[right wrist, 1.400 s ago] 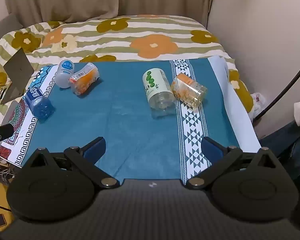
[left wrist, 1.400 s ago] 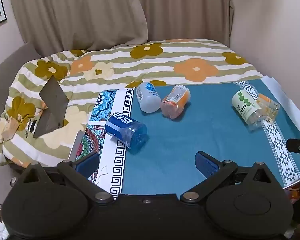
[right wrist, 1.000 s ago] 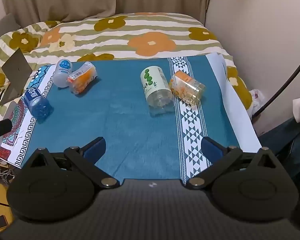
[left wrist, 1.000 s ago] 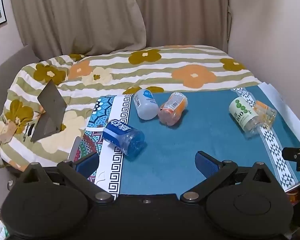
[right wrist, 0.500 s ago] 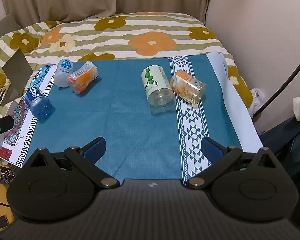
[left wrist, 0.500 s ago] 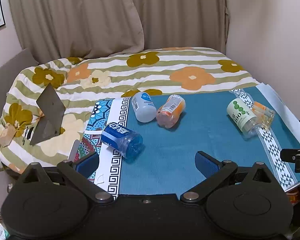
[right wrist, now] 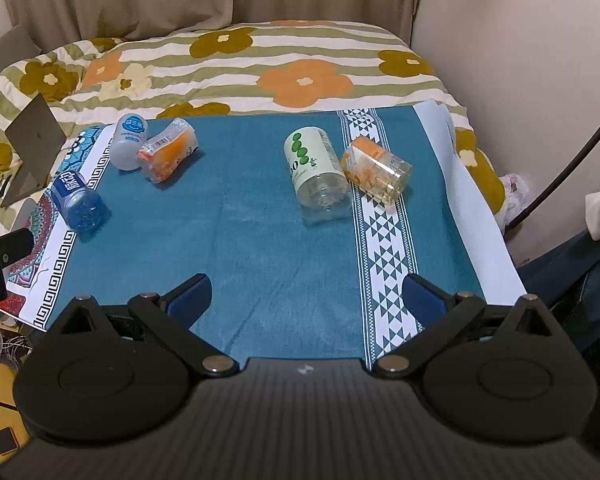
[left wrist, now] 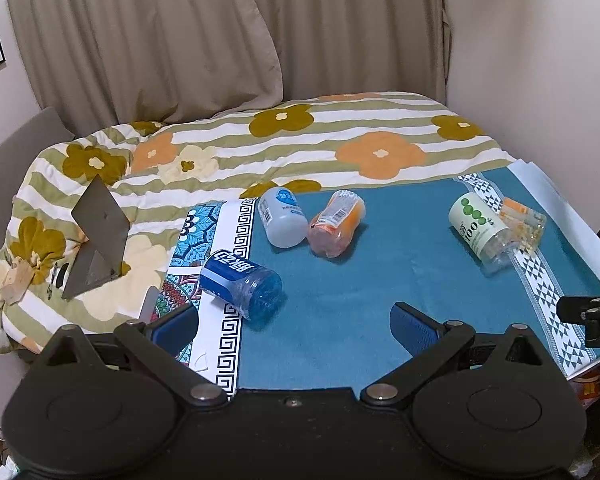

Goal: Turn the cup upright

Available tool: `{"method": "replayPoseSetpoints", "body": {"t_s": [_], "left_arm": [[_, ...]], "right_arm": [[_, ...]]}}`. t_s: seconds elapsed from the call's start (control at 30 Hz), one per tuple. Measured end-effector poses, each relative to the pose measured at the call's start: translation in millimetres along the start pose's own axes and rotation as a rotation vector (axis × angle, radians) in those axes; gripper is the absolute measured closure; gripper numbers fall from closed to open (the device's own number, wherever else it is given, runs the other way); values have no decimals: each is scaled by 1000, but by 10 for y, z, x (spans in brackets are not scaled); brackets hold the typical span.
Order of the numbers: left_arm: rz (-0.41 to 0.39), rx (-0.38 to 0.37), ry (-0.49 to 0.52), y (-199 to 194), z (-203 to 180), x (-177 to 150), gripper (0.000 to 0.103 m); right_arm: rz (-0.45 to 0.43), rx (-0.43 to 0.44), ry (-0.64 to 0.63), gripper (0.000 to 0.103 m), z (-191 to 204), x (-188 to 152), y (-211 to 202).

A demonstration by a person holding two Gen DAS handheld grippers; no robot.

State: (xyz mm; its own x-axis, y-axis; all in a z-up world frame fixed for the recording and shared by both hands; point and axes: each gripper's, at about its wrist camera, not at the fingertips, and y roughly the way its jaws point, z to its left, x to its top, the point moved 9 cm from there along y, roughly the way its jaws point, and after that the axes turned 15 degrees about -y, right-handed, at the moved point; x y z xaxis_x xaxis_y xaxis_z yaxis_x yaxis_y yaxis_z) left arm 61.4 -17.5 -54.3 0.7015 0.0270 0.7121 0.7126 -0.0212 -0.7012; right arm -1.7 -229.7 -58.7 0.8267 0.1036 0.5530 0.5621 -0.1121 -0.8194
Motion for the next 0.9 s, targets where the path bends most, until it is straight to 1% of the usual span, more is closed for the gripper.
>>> {"method": "replayPoseSetpoints", "body": {"t_s": [0.23, 0.5, 0.9], "left_arm": [[2, -5, 7, -16, -27, -12, 0], [3, -5, 8, -25, -42, -14, 0], [8, -8, 7, -32, -82, -26, 0]], "right_arm": [[8, 7, -1, 0, 15, -7, -1], [-6, -11, -18, 0, -1, -13, -18], [-9, -13, -2, 0, -23, -3, 4]]}}
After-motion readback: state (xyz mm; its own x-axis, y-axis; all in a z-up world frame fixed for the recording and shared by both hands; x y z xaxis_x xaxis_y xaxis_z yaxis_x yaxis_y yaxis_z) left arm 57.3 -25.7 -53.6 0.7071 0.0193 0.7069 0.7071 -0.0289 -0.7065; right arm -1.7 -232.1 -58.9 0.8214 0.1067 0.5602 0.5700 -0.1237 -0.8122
